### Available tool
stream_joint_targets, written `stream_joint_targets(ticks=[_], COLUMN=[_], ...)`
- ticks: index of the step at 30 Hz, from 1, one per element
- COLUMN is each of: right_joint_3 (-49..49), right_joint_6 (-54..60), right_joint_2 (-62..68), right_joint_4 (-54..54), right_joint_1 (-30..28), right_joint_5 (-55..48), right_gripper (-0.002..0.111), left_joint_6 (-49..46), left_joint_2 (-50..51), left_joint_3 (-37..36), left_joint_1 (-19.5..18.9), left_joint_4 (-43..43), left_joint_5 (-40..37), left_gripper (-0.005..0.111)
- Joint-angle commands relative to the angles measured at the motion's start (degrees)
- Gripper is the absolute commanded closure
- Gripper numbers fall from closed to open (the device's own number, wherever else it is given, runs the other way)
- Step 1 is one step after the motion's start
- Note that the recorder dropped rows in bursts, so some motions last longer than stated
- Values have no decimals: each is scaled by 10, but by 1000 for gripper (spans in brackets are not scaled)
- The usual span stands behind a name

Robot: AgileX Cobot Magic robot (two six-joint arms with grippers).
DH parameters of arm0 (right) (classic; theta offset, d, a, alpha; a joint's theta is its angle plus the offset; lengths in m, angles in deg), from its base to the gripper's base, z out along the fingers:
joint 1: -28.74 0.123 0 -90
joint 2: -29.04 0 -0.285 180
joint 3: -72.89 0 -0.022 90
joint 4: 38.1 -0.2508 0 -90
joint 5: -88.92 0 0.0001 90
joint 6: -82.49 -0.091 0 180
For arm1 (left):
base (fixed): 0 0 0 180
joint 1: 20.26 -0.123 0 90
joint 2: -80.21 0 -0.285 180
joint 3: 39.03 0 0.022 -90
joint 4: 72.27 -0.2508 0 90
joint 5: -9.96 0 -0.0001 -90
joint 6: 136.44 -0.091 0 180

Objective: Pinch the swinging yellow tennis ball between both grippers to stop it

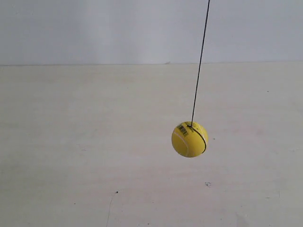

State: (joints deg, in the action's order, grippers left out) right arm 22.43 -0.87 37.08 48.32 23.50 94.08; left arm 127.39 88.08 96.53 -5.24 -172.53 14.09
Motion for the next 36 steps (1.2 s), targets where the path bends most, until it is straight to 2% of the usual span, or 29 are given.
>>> stream_joint_targets(ticks=[1,10,20,31,36], right_joint_3=[-42,-80,-80,-81,-116], right_joint_6=[-14,-37,-37,-29,-38], right_joint_2=[-3,-3,-3,-3,-3], right_joint_4=[4,4,4,7,42], right_joint_1=[1,1,1,1,1], right_joint_5=[31,49,115,109,34], right_gripper=[108,108,108,108,108], left_joint_6=[3,3,3,3,3], left_joint_2=[-1,-1,-1,-1,-1], left_joint_3=[-58,-106,-107,-107,-107], left_joint_1=[-2,-1,-1,-1,-1], left_joint_4=[3,3,3,3,3], left_joint_5=[4,-6,-6,-6,-6], left_gripper=[102,102,102,102,102])
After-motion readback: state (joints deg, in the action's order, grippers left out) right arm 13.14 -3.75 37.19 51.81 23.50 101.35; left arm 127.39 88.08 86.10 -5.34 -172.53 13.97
